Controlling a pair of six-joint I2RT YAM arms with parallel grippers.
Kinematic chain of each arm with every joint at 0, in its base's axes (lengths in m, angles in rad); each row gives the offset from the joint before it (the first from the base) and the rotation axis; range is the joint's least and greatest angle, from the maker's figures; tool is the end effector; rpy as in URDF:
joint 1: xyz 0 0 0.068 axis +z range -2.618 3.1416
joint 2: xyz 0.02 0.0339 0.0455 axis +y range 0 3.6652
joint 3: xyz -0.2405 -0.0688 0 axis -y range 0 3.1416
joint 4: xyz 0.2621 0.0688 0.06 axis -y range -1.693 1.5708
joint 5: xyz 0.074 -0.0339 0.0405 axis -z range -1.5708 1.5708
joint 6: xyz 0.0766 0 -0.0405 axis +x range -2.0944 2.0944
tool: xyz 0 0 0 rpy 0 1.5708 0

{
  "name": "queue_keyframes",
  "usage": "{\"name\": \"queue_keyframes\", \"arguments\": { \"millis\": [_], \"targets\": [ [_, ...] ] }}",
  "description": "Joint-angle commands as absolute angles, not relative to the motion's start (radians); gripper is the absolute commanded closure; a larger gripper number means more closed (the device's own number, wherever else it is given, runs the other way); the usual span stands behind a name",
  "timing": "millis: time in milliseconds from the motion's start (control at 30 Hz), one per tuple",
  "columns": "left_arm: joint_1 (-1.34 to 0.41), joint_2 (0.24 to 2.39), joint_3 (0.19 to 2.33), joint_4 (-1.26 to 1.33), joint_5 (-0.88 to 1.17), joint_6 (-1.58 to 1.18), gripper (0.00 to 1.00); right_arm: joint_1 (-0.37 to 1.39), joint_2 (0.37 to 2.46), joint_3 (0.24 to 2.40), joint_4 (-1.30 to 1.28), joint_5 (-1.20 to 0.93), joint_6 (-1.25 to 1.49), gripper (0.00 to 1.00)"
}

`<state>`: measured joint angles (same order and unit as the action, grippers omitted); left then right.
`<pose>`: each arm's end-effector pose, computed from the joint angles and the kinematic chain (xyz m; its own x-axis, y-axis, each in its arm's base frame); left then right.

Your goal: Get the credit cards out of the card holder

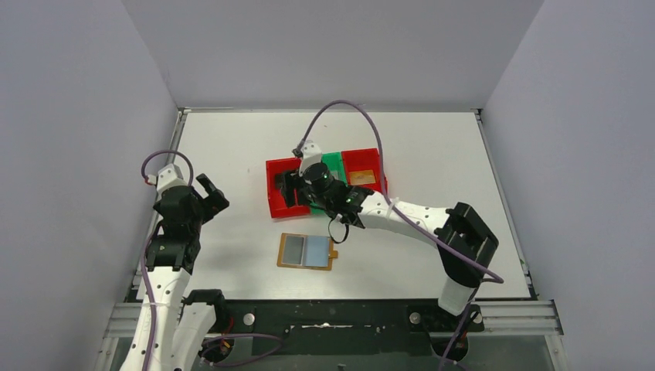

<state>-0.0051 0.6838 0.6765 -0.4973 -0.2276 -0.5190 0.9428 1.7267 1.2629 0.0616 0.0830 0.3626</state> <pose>0.2263 0.0161 0.2517 -0.3243 -0.4816 -0.8142 -0.4070 0.8480 -0.3395 0.2736 0.3660 0.2286 -0.4852 -0.0666 -0.8719 -0.6305 0.7175 0.2961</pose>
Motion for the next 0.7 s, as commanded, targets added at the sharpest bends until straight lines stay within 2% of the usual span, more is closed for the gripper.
{"name": "queue_keyframes", "arguments": {
  "millis": [0, 133, 667],
  "targets": [
    [-0.006, 0.691, 0.689, -0.469, -0.219, -0.508, 0.07, 1.054, 1.724, 1.209, -0.104, 0.251, 0.709, 0.38],
    [-0.006, 0.698, 0.691, -0.472, -0.222, -0.508, 0.06, 1.135, 1.746, 1.201, -0.196, 0.373, 0.829, 0.36],
    [-0.006, 0.71, 0.693, -0.48, -0.229, -0.511, 0.06, 1.199, 1.943, 1.368, -0.407, 0.368, 0.862, 0.32]
  ]
}}
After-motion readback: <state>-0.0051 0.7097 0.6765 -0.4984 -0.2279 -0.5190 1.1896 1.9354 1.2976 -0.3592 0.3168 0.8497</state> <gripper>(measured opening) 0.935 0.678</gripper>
